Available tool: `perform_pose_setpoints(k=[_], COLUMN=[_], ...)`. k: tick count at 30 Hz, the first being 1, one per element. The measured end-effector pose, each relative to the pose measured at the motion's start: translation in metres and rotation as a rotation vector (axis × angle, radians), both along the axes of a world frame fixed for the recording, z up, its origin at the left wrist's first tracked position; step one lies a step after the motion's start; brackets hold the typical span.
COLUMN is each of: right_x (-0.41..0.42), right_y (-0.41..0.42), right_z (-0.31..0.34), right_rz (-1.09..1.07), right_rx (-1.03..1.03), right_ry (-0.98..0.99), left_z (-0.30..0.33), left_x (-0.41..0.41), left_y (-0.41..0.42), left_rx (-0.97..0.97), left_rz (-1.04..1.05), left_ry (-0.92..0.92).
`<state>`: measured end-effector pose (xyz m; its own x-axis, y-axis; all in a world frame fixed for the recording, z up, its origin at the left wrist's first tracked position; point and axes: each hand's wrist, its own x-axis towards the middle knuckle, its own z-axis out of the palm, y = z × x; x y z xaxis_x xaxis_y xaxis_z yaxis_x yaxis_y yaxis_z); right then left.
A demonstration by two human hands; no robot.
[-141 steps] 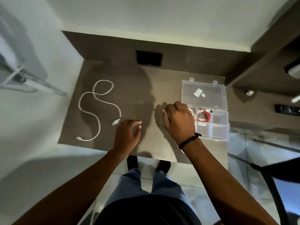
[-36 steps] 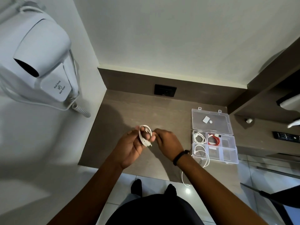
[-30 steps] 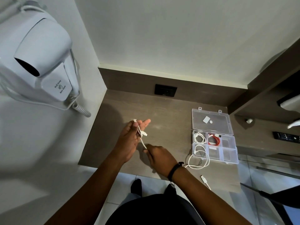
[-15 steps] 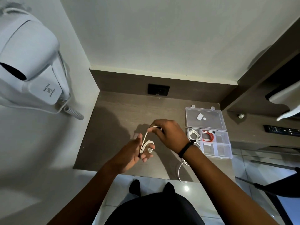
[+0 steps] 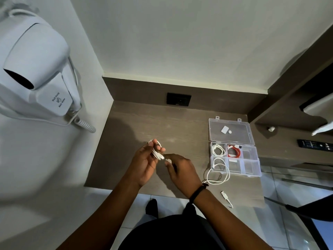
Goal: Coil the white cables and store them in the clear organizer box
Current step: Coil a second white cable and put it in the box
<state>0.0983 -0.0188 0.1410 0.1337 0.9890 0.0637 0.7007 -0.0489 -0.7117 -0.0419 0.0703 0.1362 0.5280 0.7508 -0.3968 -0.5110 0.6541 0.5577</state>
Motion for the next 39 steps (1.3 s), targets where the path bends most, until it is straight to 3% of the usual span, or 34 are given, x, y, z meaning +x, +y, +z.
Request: perform_pose_setpoints(k=[7,11,16,20,23,25,27,28,34,39], right_x=[0.008,0.018,0.02,0.018,0.016,0.018,0.023,0.025,0.032,0.054], right_y=[-0.003,0.001,0.001,-0.005,-0.01,-0.014,-0.019,-0.021,-0.033,-0.046], right_z=[0.011,0.01,0.009,0.004,-0.001,-0.001,0.001,0.0,-0.013,-0.021], right_rz=[-0.097,-0.126,-0.256,-0.207,-0.354,-0.452,-0.395,-0.347,-0.537,-0.584], right_rx=[0.042,0.094,-0.01,-0.004,-0.049,-0.226,-0.433,-0.493,-0.42,-0.272], right_ry=[0.215,0.234,0.559,0.565,0.545,0.824,1.265,1.372,1.385,1.249], left_z=[0.0,0.0,0.001,0.001,-0.001,-0.004,-0.007,-0.008,-0.019,-0.032], left_x=[0.004,0.011,0.014,0.015,0.016,0.017,0.017,0.017,0.025,0.039], left_y=[-0.007,-0.016,-0.027,-0.031,-0.033,-0.034,-0.035,-0.035,-0.032,-0.036], left_rx=[0.011,-0.032,-0.052,0.013,0.034,0.025,0.011,0.014,0.136,0.207], left_rz=[-0.043,-0.033,-0.078,-0.126,-0.139,-0.156,-0.199,-0.232,-0.411,-0.436], left_ry=[-0.025,0.019,0.043,0.124,0.165,0.137,0.107,0.112,0.286,0.424])
